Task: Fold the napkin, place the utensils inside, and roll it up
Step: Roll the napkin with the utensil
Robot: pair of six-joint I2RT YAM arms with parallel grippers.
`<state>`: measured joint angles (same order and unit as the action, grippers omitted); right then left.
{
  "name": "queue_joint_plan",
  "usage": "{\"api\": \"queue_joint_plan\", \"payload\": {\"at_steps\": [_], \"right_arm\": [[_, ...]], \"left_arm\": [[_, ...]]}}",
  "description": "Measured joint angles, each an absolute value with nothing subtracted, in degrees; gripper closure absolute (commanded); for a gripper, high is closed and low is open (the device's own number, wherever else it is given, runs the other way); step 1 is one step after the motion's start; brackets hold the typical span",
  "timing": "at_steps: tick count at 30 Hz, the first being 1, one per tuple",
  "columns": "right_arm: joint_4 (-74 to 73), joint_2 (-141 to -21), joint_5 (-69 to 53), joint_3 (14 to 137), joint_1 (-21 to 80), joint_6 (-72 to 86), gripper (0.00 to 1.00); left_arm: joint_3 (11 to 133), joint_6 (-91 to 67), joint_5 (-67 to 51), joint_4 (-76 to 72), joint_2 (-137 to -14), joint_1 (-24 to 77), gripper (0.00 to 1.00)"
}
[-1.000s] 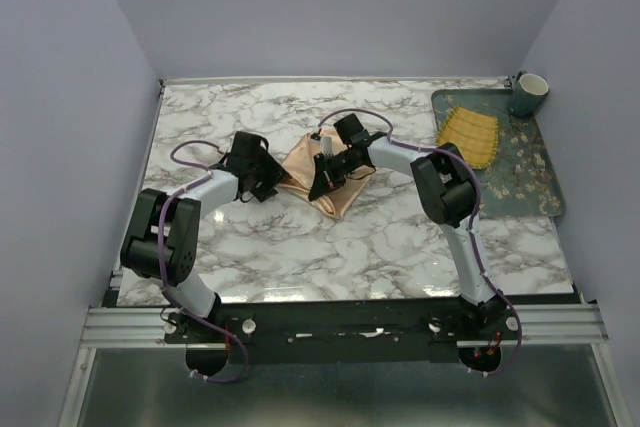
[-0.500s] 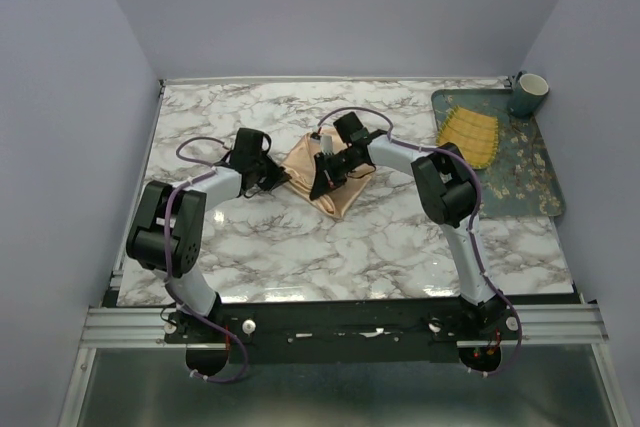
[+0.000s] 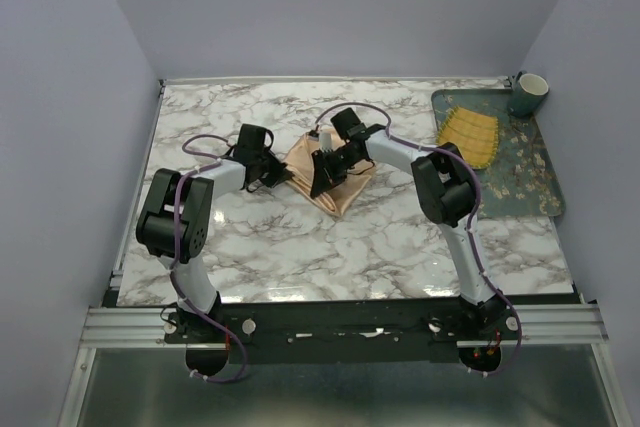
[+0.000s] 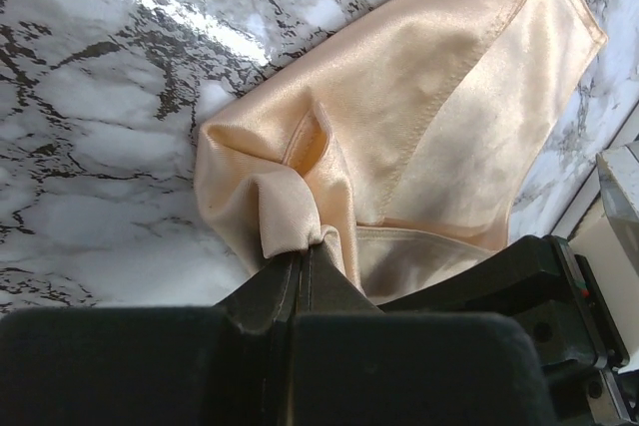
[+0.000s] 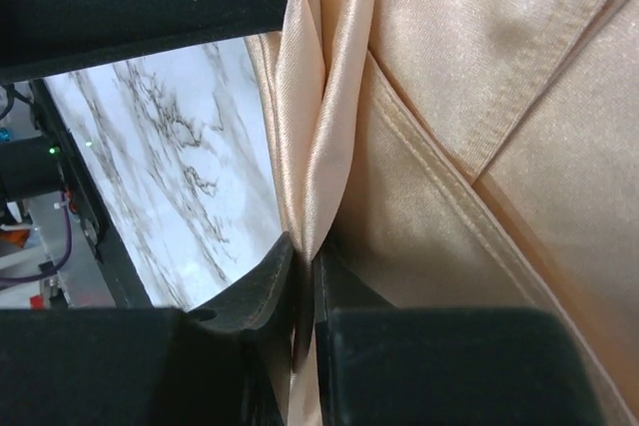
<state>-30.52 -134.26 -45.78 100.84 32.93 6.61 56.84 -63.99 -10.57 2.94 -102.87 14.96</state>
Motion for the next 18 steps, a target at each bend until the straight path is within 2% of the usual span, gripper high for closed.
{"api": "queue_joint_plan", "payload": {"at_steps": [5, 9, 14, 18], "right_arm": [[-34.5, -134.1, -42.9, 103.5, 33.0, 5.4, 0.48], [-37.8, -133.2, -39.6, 105.0, 33.4, 4.0, 0.4], [-41.7, -128.6, -28.0, 105.0, 35.0, 1.7, 0.37], [-42.1, -124.9, -19.6, 105.0, 37.4, 0.1, 0.41]], "left_arm": [[56.8, -64.0, -10.7, 2.7, -103.1, 14.5, 1.0], [56.8, -64.0, -10.9, 2.3, -103.5, 14.5, 1.0], [56.8, -64.0, -11.0, 1.8, -103.9, 14.3, 1.0], [56.8, -64.0, -11.0, 1.7, -104.0, 14.3, 1.0]]}}
